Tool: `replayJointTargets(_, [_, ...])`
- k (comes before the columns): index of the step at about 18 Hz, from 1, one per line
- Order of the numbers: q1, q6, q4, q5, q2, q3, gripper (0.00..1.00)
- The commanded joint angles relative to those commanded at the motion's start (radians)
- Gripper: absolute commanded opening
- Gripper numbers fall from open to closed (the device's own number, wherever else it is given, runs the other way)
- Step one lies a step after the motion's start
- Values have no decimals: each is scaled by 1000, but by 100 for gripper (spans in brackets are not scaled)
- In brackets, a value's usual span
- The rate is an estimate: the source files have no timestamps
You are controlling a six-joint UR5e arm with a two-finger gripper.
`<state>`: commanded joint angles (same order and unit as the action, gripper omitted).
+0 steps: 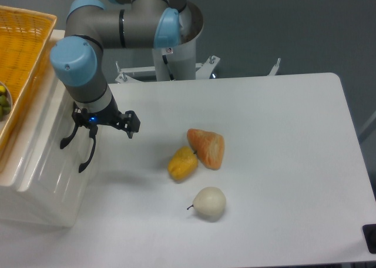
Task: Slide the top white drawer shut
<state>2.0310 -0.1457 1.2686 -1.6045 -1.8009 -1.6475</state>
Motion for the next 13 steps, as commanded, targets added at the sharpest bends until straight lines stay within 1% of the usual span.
replayJointTargets(4, [5, -6, 2, -3, 0, 2, 100])
replayJointTargets(6, [21, -15, 2, -6, 0, 2, 100])
replayJointTargets(8, [64, -41, -8, -6, 3, 6, 100])
replayJointTargets(9, [87, -67, -3, -8, 3, 24, 100])
replayJointTargets(11, [121, -118, 0, -9, 2, 25, 100])
replayJointTargets(13, [176, -168, 2, -9, 5, 25, 100])
